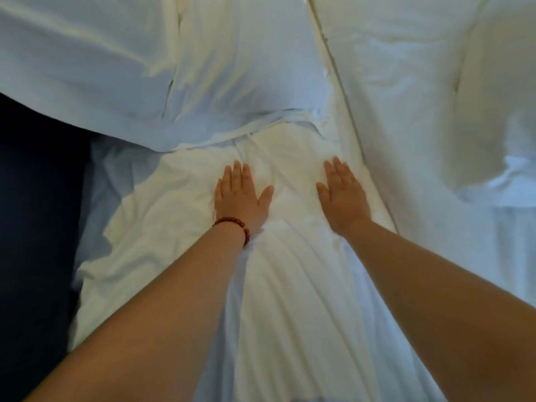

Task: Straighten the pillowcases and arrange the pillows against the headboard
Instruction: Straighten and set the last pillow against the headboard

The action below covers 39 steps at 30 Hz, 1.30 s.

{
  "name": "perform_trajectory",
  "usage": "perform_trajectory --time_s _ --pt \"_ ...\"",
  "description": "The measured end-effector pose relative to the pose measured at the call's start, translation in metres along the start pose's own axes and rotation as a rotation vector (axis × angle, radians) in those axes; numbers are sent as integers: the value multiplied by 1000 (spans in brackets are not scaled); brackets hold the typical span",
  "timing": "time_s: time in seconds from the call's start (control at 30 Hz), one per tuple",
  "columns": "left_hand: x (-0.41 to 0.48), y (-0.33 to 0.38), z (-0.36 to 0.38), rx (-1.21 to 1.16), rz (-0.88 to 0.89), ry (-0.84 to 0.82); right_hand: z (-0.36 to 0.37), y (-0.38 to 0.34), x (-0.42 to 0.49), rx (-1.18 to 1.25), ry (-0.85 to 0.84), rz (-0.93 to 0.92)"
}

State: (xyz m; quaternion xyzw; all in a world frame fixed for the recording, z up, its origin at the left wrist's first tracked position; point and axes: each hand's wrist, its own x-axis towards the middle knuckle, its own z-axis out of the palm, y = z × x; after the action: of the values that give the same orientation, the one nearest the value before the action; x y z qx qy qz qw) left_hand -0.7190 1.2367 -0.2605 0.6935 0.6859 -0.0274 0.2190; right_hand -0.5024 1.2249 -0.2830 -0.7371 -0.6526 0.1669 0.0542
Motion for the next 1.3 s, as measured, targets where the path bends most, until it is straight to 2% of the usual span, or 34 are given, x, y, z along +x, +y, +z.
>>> perform_trajectory --time_s 0.13,0.3,0.4,0.5,0.57,0.67,0.93,1.13,1.3 --pt "-97 19 24 -51 86 25 -4 8 -90 65 -65 47" --pt "-212 30 39 -118 113 -100 -21 21 -198 162 -177 78" --pt "-243 35 30 -183 73 -169 -49 25 -232 337 -173 133" --pt "-253 60 11 -382 1 -148 -89 35 -246 537 -44 143" --pt "-254 94 -2 -487 -14 -117 -123 50 -247 591 21 132" --pt "-251 165 -15 -501 -2 -76 -170 91 -240 661 37 144" --pt "-220 358 -3 -633 -26 -83 -263 252 -197 686 109 105" --pt "-148 436 -15 -805 -194 -13 -288 339 -144 477 287 -12" --pt "-65 472 -36 -679 -294 -32 -285 400 -94 142 306 -27"
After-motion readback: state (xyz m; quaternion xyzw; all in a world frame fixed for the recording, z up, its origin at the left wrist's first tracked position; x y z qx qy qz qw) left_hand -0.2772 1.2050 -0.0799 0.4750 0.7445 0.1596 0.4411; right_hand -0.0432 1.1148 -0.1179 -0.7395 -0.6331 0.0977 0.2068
